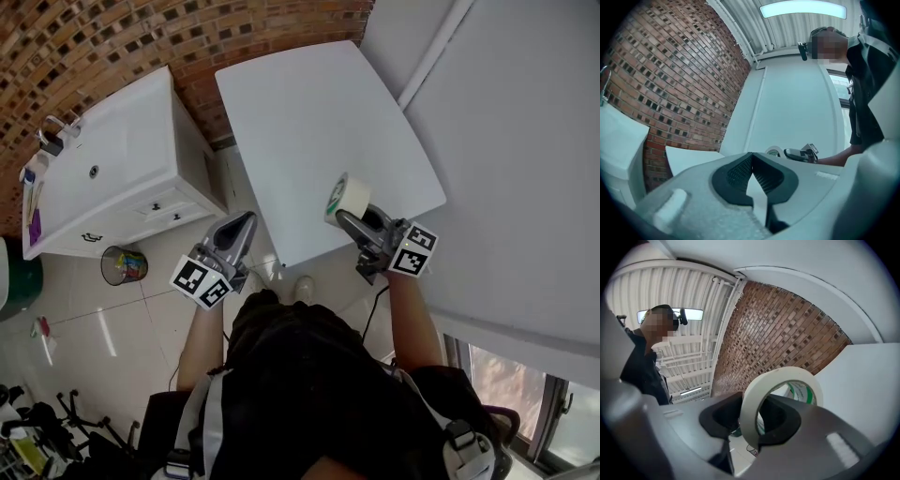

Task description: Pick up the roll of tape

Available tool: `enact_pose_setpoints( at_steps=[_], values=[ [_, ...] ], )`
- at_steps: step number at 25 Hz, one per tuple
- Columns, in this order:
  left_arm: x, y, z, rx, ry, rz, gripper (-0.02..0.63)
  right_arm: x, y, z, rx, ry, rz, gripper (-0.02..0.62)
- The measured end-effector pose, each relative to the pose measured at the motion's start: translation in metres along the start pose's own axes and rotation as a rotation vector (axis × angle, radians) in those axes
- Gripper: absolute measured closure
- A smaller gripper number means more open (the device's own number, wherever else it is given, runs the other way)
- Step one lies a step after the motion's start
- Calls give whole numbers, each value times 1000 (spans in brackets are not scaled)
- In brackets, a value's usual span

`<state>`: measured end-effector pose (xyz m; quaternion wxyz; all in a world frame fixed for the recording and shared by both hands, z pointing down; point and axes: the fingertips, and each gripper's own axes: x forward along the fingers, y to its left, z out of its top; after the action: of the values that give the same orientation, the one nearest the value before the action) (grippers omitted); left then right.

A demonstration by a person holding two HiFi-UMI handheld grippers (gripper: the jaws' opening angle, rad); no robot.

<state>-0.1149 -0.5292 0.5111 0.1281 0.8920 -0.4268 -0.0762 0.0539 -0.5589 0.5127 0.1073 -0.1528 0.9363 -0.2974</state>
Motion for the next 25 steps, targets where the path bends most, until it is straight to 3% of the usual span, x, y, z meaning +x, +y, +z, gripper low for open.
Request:
enact_pose_setpoints(
  at_steps=[5,10,15,25],
  values=[
    [-23,-1,-6,-15,-31,6,604,-13,18,-17,-3,-45,0,476],
    [-43,-4,9,11,-67,-13,604,-9,39,-24,-84,-17,-28,476],
    [-79,-6,26,24,-68,-42,604,6,75,-31,-78,-90,-35,477],
    [-131,-11,29,7,-65,-95,604,19,139,-71,-140,-98,-66,477]
  ],
)
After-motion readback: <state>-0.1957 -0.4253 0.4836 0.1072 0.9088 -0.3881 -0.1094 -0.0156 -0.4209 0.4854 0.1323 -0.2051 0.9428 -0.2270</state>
